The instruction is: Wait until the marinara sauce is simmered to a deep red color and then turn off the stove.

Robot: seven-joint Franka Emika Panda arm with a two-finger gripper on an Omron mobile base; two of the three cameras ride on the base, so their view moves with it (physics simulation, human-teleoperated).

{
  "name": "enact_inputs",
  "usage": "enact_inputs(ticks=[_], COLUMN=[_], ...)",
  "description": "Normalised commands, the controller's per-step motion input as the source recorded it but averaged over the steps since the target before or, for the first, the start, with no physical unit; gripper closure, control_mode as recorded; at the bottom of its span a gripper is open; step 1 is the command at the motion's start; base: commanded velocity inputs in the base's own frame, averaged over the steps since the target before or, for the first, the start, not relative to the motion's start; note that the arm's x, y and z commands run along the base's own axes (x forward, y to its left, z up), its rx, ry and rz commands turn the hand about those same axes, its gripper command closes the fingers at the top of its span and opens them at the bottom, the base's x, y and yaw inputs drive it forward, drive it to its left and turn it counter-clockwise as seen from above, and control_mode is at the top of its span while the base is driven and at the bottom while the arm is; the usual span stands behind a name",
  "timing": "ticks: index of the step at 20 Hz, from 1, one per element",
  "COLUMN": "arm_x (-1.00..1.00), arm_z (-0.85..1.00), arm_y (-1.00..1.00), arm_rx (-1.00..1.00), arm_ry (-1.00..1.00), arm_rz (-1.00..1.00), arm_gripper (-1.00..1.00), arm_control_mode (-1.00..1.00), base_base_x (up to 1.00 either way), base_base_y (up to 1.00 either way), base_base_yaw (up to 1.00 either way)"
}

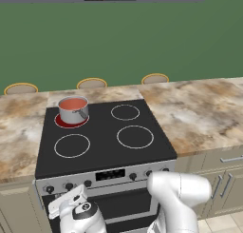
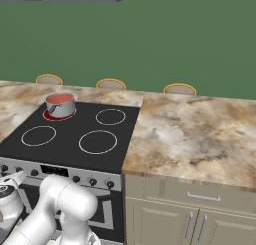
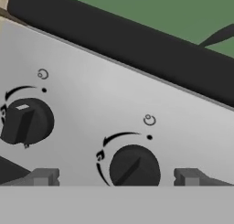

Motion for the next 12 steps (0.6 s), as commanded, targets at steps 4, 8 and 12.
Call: enact_inputs(ticks=[4, 8, 12], arm_x=[0.01, 0.02, 0.07], arm_z=[0.00, 0.00, 0.00], arm_y=[0.00, -0.03, -0.08], arm_rx=[0.00, 0.00, 0.00], arm_ry=[0.00, 0.00, 0.00], arm_rz=[0.00, 0.00, 0.00], arm_gripper=[-1.00, -1.00, -1.00], arm_control_mode=[-1.00, -1.00, -1.00], base_base_x=[0.00, 0.00, 0.00], base_base_y=[0.00, 0.00, 0.00], base_base_yaw=[0.00, 0.00, 0.00])
